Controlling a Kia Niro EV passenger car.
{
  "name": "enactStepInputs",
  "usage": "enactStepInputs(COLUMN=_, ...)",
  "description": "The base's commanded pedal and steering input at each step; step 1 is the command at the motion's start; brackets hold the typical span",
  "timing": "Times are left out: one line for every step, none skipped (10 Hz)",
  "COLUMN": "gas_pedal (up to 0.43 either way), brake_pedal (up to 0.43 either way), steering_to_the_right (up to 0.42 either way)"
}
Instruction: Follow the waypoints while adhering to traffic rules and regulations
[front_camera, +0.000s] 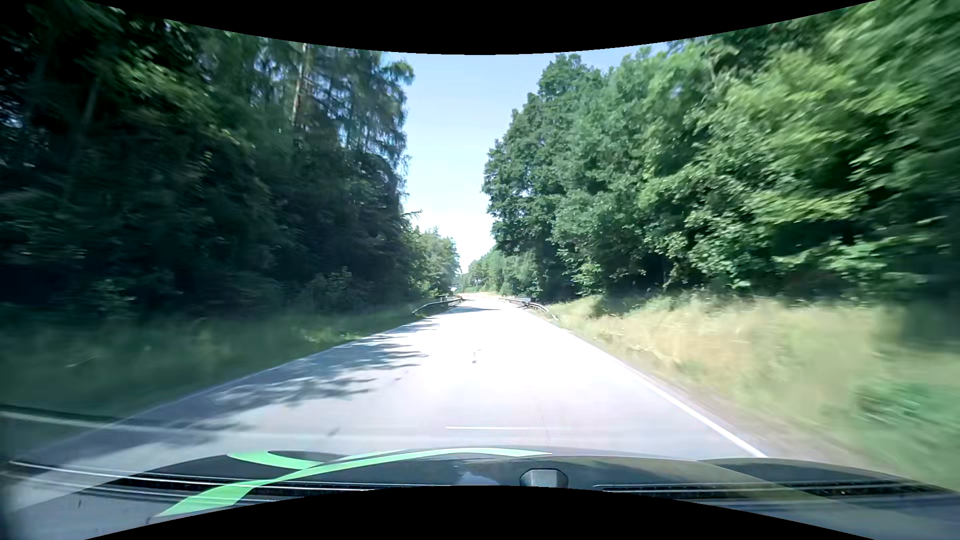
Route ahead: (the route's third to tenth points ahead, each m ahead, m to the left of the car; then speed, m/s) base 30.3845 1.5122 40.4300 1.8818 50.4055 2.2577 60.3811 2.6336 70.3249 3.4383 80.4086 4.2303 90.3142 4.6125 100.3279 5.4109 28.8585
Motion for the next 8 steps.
enactStepInputs(gas_pedal=0.299, brake_pedal=0.000, steering_to_the_right=-0.007)
enactStepInputs(gas_pedal=0.287, brake_pedal=0.000, steering_to_the_right=-0.006)
enactStepInputs(gas_pedal=0.287, brake_pedal=0.000, steering_to_the_right=-0.006)
enactStepInputs(gas_pedal=0.287, brake_pedal=0.000, steering_to_the_right=-0.006)
enactStepInputs(gas_pedal=0.287, brake_pedal=0.000, steering_to_the_right=-0.007)
enactStepInputs(gas_pedal=0.287, brake_pedal=0.000, steering_to_the_right=-0.006)
enactStepInputs(gas_pedal=0.287, brake_pedal=0.000, steering_to_the_right=-0.007)
enactStepInputs(gas_pedal=0.280, brake_pedal=0.000, steering_to_the_right=-0.007)
